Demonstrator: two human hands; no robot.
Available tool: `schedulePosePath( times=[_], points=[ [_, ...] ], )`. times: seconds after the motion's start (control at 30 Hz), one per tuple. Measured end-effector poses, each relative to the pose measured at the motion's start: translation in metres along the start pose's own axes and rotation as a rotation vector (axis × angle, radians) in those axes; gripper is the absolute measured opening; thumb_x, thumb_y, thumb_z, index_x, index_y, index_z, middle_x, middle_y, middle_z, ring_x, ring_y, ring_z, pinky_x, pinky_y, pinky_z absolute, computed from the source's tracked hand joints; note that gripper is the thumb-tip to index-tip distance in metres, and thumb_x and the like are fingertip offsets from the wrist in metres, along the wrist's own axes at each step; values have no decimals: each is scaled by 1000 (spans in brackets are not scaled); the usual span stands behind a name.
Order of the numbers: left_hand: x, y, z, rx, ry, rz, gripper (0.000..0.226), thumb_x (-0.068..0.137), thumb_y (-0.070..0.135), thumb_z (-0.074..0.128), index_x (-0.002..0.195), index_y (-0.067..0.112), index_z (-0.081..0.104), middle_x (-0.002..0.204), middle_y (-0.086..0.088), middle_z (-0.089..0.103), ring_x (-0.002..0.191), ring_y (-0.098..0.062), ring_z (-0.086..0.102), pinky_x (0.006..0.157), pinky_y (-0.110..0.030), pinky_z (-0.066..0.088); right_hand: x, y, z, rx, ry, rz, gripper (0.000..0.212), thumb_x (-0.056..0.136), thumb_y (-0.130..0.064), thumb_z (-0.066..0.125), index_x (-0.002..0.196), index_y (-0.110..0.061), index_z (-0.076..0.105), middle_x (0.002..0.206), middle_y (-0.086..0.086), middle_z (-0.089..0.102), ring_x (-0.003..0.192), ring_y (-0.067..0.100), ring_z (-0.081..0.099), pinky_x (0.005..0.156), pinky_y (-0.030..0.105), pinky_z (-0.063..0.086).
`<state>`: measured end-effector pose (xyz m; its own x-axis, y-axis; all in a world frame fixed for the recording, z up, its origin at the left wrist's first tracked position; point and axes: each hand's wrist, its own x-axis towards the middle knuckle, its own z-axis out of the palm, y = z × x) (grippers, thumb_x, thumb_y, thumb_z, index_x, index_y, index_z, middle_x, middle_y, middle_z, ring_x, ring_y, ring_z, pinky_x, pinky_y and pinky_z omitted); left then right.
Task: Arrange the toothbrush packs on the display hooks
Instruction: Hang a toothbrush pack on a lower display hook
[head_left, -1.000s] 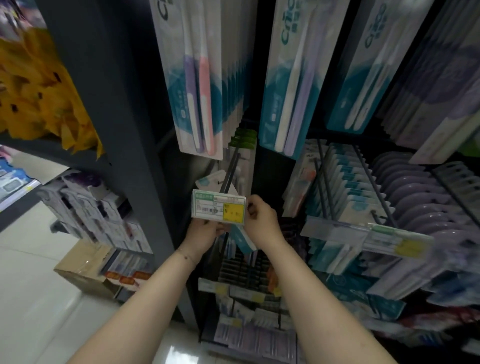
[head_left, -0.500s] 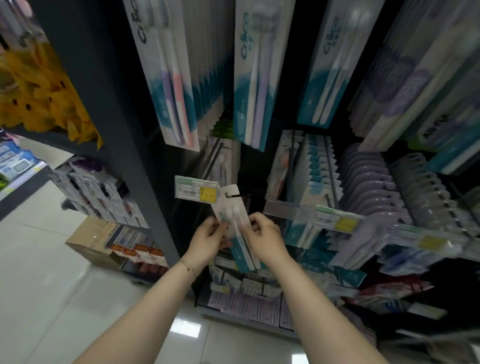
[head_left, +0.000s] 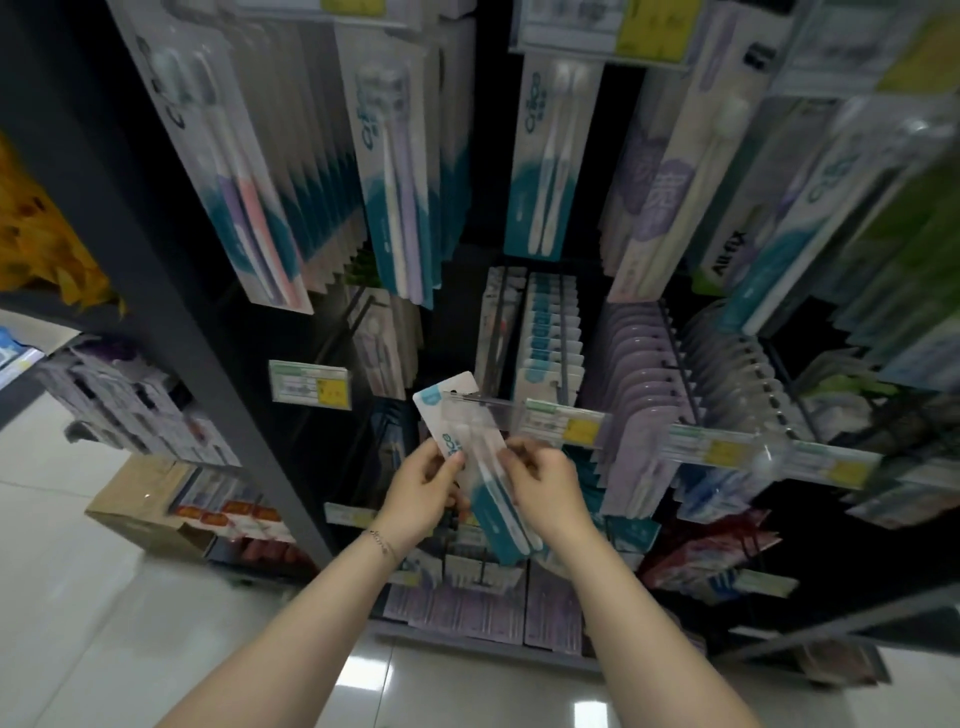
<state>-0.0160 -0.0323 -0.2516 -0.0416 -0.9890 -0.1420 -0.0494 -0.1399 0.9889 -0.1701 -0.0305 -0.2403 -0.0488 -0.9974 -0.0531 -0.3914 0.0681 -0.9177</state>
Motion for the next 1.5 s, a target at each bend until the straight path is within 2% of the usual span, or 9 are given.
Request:
schedulePosePath(
  times=[0.27,0.4,0.63,0.87,1.07,1.17,1.27,1.37,1.5],
  points=[
    [-5,0,11,-21,8,-28,13,99,13,50,95,20,61,76,0,65,54,-16,59,52,-25,52,1,9,-6,5,0,48,18,96,-23,56,82,-35,60,82,-5,66,71,11,59,70,32,51],
    [-1,3,16,0,-21,-18,12,99,16,51,97,22,60,76,-1,63,52,-16,57,55,-33,50,1,11,-10,28,33,83,10,97,-24,55,93,-27,64,87,-4,66,80,15,63,74,37,56],
    [4,5,32,-34,-57,-42,16,100,13,47,113,14,56,90,-5,65,60,-8,63,52,-17,50,-4,14,-20,-10,124,58,12,97,-22,55,104,-18,64,91,-7,62,86,7,57,79,22,43],
    [16,-1,39,-39,-94,-74,20,102,15,42,116,15,56,90,-3,66,58,-6,64,58,-24,56,9,25,-23,27,107,148,21,96,-22,56,111,-12,67,108,1,67,101,14,62,91,28,49],
    [22,-6,33,-26,-82,-73,18,101,22,44,111,24,60,106,-4,70,77,-16,67,75,-38,58,12,23,-17,104,100,145,14,96,-18,56,91,-16,69,95,1,70,92,12,64,84,26,48],
    [22,-7,32,-23,-82,-81,17,102,23,44,109,20,59,103,-6,70,75,-18,65,78,-43,56,12,27,-13,107,91,139,12,96,-18,56,90,-19,67,92,-2,69,89,11,64,82,25,49],
    [24,-5,29,-15,-78,-73,14,101,23,45,99,22,59,96,-8,68,68,-20,63,74,-44,55,15,23,-12,77,104,167,27,96,-19,56,69,-22,60,71,-5,62,72,9,60,70,23,45],
    [29,1,30,-33,-44,-102,12,101,20,45,99,20,57,91,-8,66,61,-17,60,62,-33,56,19,20,-11,104,135,207,30,94,-19,58,65,-13,62,65,3,63,67,18,60,71,29,46],
    [32,2,32,-32,-28,-118,13,100,17,47,107,11,56,85,-5,64,50,-5,59,43,-15,44,18,21,-9,126,166,198,33,94,-19,59,61,-14,58,62,3,60,64,18,58,67,27,44]
  ],
)
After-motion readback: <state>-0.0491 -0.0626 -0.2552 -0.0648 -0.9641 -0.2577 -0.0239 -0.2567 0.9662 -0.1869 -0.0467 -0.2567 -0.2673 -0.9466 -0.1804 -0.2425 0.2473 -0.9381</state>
